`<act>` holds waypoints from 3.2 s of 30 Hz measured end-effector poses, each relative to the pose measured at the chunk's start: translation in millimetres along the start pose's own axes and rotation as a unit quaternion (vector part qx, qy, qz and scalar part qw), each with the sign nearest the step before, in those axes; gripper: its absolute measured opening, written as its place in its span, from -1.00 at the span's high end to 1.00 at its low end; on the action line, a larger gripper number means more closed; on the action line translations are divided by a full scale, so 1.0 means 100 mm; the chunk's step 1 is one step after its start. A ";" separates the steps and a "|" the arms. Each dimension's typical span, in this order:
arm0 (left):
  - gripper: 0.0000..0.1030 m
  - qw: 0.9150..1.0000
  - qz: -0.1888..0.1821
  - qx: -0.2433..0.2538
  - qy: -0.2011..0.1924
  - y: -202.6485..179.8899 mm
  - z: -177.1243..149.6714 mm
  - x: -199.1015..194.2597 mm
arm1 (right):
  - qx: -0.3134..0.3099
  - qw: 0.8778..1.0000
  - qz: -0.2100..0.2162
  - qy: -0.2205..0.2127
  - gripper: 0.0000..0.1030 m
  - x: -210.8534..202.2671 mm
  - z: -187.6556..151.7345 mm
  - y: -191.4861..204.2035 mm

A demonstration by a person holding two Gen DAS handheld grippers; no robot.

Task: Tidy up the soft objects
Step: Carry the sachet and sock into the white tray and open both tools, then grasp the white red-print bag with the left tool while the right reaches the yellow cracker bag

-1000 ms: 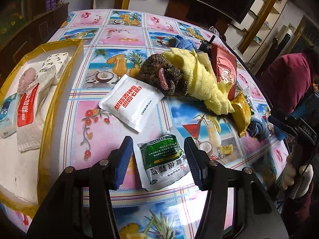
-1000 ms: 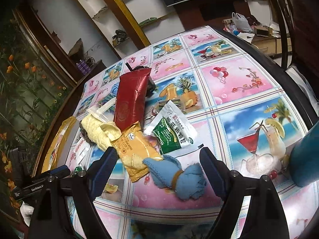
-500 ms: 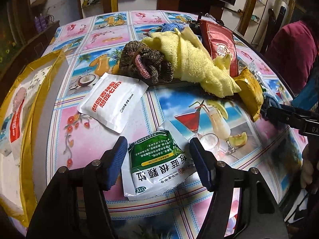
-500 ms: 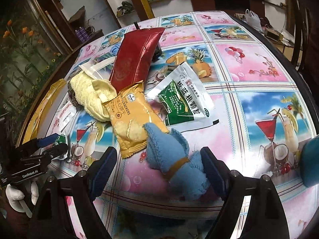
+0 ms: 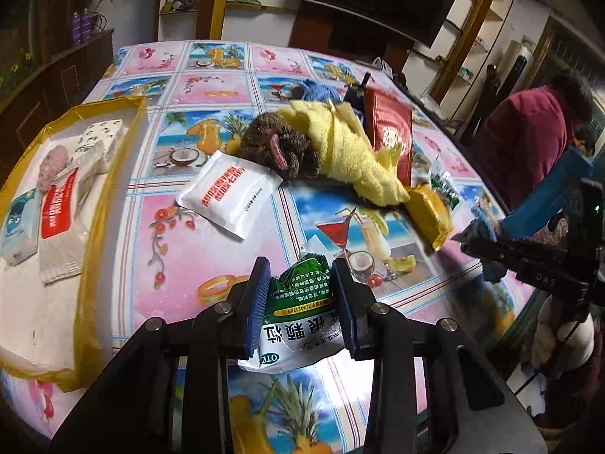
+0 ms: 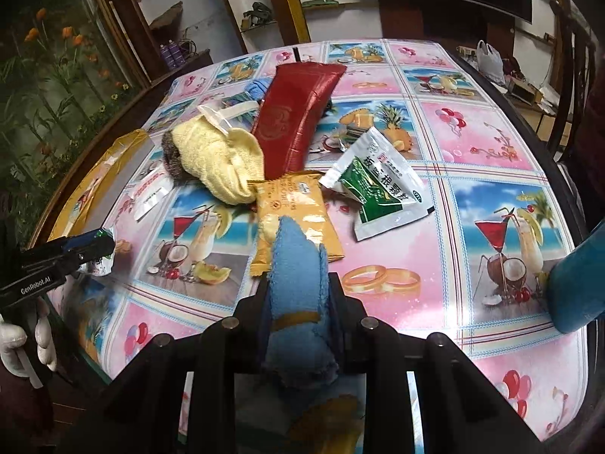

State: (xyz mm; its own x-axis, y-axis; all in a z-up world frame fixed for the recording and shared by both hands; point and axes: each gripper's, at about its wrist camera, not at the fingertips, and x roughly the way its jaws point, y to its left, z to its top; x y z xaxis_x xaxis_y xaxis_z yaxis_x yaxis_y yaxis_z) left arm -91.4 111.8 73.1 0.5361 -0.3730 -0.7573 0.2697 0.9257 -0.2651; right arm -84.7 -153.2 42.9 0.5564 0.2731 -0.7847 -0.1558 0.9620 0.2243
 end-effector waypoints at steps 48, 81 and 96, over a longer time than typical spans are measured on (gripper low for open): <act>0.34 0.971 0.103 -0.187 -0.108 1.90 0.01 -1.00 | -0.065 0.975 0.212 0.034 0.14 0.91 0.96 2.34; -0.26 0.984 0.160 0.049 0.057 0.12 0.59 1.09 | 0.114 0.982 0.149 -0.026 0.12 0.42 0.40 -0.01; 0.77 0.999 0.013 0.008 0.042 0.03 0.27 0.57 | 0.090 0.993 0.071 -0.030 -0.01 0.25 0.30 -0.27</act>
State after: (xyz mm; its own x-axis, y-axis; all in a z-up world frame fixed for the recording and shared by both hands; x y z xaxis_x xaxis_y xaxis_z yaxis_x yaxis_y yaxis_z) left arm -38.6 91.5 45.4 0.4736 -0.3420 -0.8116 0.2699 0.9336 -0.2358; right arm -41.9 -172.3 34.1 0.5870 0.4002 -0.7038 -0.0909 0.8964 0.4339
